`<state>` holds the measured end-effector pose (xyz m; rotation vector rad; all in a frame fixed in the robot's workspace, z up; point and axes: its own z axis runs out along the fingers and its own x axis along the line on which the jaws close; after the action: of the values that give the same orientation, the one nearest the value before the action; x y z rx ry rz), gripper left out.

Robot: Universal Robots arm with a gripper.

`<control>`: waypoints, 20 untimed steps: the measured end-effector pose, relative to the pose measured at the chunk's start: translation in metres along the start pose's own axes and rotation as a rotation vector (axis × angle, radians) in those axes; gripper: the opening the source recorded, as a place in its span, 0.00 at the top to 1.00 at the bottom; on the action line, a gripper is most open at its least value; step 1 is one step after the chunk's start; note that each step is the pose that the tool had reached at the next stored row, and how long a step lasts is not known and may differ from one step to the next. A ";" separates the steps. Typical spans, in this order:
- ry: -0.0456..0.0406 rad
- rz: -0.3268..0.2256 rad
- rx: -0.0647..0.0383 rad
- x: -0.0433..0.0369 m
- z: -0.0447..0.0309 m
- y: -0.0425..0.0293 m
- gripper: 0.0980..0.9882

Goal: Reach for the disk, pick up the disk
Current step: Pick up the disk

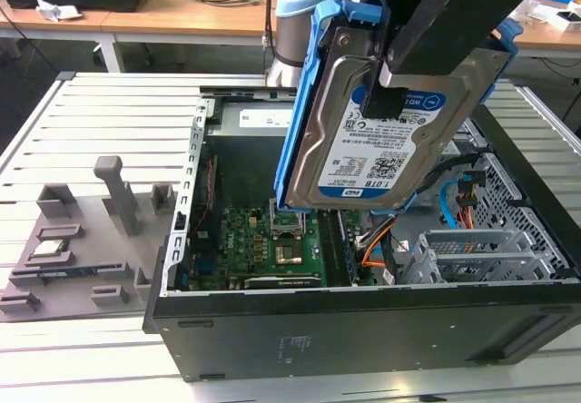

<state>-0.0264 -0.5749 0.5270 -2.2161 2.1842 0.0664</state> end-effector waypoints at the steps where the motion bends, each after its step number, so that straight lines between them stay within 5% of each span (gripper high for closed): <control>1: -0.0002 0.000 0.000 0.0000 0.0000 0.0000 0.70; 6: 0.0025 0.000 0.000 -0.0006 -0.0001 -0.0085 0.70; 12: 0.0140 0.000 -0.001 -0.0043 0.0000 -0.0469 0.70; 20: 0.0221 0.000 -0.001 -0.0045 0.0007 -0.0812 0.70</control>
<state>0.0548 -0.5692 0.5258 -2.2279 2.1959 0.0433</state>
